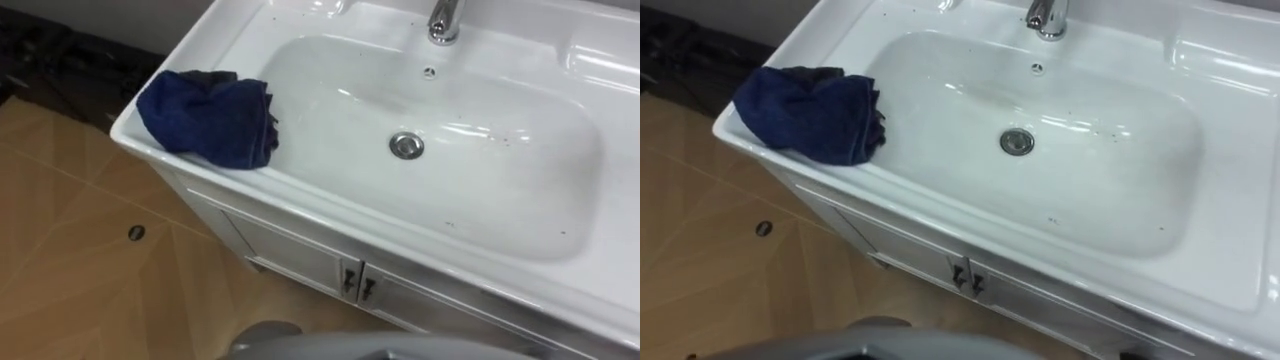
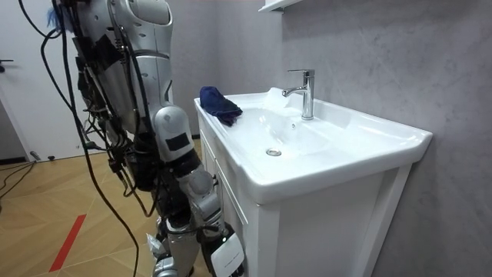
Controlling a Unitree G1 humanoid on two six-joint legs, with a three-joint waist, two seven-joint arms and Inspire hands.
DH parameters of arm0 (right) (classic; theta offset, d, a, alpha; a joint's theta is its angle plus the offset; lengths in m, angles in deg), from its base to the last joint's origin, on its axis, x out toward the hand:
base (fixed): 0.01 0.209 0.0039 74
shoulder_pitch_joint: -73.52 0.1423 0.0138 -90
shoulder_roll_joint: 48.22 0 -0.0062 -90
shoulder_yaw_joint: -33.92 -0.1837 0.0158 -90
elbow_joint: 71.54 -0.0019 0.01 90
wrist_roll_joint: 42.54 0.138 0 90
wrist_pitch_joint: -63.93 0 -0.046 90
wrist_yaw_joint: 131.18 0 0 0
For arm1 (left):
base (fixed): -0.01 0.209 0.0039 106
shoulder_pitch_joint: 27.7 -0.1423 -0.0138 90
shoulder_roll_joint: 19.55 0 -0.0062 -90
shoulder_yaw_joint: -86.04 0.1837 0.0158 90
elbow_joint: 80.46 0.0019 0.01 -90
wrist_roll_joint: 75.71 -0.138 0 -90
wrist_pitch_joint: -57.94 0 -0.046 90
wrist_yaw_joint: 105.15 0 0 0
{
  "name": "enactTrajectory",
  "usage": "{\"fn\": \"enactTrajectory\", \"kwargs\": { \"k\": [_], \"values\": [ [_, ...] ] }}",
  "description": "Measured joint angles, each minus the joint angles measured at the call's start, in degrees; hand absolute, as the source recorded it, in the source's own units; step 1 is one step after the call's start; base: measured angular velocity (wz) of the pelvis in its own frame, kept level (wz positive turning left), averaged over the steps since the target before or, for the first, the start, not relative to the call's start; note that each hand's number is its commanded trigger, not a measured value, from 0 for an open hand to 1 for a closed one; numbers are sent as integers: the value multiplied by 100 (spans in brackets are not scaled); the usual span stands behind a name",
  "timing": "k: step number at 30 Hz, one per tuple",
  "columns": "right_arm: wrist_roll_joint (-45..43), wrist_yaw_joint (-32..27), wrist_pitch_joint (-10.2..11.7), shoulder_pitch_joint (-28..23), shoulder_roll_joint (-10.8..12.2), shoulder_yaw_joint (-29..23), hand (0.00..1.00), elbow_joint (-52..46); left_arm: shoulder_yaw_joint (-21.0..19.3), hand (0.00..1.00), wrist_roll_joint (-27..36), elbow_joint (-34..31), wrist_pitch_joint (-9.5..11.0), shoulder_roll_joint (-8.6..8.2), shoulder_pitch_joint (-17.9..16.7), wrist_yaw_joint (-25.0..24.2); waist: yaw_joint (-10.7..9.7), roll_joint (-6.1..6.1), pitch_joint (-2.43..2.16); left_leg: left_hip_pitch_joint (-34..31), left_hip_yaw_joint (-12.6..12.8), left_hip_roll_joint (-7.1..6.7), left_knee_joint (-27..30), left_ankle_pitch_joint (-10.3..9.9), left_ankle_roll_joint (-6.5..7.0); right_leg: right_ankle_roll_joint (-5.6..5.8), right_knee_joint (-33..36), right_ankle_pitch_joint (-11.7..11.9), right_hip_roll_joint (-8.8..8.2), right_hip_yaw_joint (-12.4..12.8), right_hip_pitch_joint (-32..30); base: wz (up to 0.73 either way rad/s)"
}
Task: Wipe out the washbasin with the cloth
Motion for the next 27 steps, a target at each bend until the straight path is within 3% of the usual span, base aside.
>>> {"fn": "enactTrajectory", "kwargs": {
  "k": [5, 11, 16, 21, 27],
  "values": [
    [-146, 53, -13, 168, 1, 158, 0, 67, 394, 0, -127, 163, -349, -2, 58, -718, -188, -64, 17, -6, 36, -11, -37, -6, 16, 39, 72, -9, -35, 22, -33, 0],
    [-239, 34, -4, 230, 3, 231, 0, 71, 497, 0, -632, 340, -482, -2, 502, -1315, -241, -103, 27, 31, 238, 10, -33, -17, 29, 42, 79, -6, -30, 131, -35, -9],
    [-276, 29, -10, 218, 6, 231, 0, 120, 502, 0, -725, 414, -560, -2, 754, -1624, -266, -121, 24, 33, 345, 39, -40, -57, 51, 48, 94, -3, -40, 179, -49, -6],
    [-395, 25, -127, 218, 18, 333, 0, 121, 560, 0, -1111, 418, -721, -1, 765, -1802, -274, -176, 29, -4, 442, 89, -5, -94, 69, 65, 114, 5, -32, 324, -133, -12],
    [-408, 21, -181, 251, 29, 358, 0, 128, 625, 0, -1136, 422, -856, -2, 760, -1893, -275, -209, 22, -4, 442, 85, 46, -118, 107, 104, 110, 28, -24, 378, -137, -1]
  ]
}}
